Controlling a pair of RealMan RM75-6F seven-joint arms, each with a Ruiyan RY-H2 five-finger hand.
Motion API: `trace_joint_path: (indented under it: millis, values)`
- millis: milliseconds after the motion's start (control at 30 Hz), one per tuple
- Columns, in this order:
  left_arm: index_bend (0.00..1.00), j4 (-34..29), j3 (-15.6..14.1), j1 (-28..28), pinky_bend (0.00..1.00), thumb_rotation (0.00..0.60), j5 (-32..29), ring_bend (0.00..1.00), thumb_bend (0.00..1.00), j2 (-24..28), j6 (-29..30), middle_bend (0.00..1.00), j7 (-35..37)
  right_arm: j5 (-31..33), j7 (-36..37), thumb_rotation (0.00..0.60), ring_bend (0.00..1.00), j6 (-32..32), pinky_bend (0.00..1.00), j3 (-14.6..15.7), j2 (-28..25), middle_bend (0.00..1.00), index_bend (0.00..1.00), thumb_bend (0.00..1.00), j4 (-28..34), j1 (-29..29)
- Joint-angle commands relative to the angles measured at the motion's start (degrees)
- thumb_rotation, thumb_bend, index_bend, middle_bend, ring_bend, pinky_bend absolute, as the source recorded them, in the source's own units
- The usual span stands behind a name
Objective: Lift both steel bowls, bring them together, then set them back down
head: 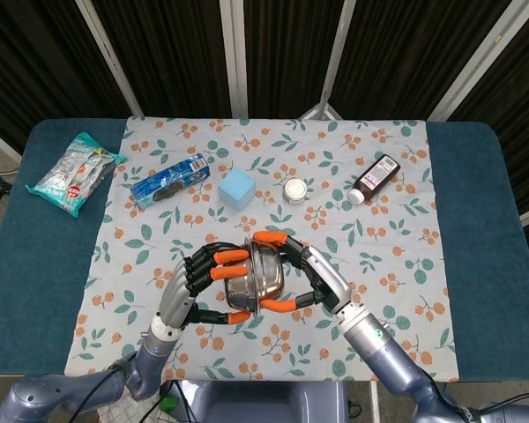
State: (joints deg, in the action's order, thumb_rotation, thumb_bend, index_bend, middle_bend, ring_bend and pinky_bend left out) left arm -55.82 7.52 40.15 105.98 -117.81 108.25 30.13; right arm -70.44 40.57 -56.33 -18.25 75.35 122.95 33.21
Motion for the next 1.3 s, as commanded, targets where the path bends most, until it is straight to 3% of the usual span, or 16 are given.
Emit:
trace_joint_path:
  millis: [33, 367, 567, 767, 967, 1100, 1300]
  values:
    - [0.36, 0.1, -0.2, 0.2, 0.39, 0.6, 0.1, 0.28, 0.04, -0.5, -0.2, 0.32, -0.1, -0.4, 0.0, 0.6, 0.35, 0.3, 0.39, 0.4, 0.3, 0.27, 0.41, 0.06, 0.5, 0.1]
    - [0.36, 0.8, -0.2, 0.2, 0.39, 0.6, 1.0, 0.28, 0.04, 0.4, 1.7, 0.32, -1.0, -0.2, 1.2, 0.6, 0.35, 0.0, 0.39, -0.3, -1.0, 0.27, 0.41, 0.06, -0.2, -0.5]
    - [0.37, -2.6, -0.4, -0.6, 0.39, 0.6, 2.1, 0.28, 0.04, 5.7, 2.3, 0.32, -5.5, 0.6, 1.6, 0.6, 0.35, -0.3, 0.39, -1.2, -3.7, 0.27, 0.41, 0.06, -3.0, -1.4]
    - [0.38, -9.4, -0.6, -2.7, 0.39, 0.6, 1.0, 0.28, 0.04, 12.8, -0.1, 0.32, -13.4, -1.4, -2.5, 0.6, 0.35, -1.2, 0.39, -0.8, -7.2, 0.28, 0.41, 0.06, -6.8, -2.2]
    - [0.38, -23.5, -1.4, -6.1, 0.39, 0.6, -3.5, 0.28, 0.04, 24.2, -7.6, 0.32, -27.8, -5.0, -14.1, 0.6, 0.35, -4.4, 0.39, 0.9, -11.2, 0.28, 0.42, 0.06, -11.3, -3.5]
    - [0.38, -35.0, -2.0, -8.1, 0.39, 0.6, -8.5, 0.28, 0.03, 32.6, -14.4, 0.32, -39.1, -3.8, -24.2, 0.6, 0.35, -5.0, 0.39, 1.9, -12.6, 0.28, 0.42, 0.06, -13.2, -3.2]
    - [0.38, -47.7, -2.1, -10.3, 0.39, 0.6, -17.8, 0.28, 0.03, 41.3, -21.5, 0.31, -49.9, -1.1, -36.0, 0.6, 0.35, -4.0, 0.39, 3.6, -14.5, 0.28, 0.43, 0.06, -12.7, -2.4]
